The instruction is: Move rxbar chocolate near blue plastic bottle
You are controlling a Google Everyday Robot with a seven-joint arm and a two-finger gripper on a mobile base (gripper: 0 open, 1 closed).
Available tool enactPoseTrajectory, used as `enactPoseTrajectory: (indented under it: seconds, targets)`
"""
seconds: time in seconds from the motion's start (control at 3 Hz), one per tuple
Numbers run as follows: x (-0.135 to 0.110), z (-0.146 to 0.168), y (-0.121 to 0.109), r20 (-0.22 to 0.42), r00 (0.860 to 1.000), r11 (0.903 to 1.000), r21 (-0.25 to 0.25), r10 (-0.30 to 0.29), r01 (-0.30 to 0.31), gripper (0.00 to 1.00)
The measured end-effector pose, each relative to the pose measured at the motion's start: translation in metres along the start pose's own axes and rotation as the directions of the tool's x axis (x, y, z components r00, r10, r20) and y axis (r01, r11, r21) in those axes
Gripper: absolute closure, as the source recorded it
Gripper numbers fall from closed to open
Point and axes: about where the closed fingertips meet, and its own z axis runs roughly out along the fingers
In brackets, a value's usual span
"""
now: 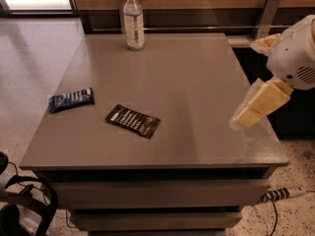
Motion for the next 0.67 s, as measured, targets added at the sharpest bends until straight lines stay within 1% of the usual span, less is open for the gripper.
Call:
enactPoseTrajectory:
  seconds: [0.33, 0.67]
  targets:
    - [-0.008, 0.029, 0.002, 0.134, 0.991, 0.9990, 0.032, 0.026, -0.031, 0.00]
    - [-0.016, 0.079, -0.002, 0.240, 0.969, 0.9973, 0.033, 0.056, -0.065, 0.00]
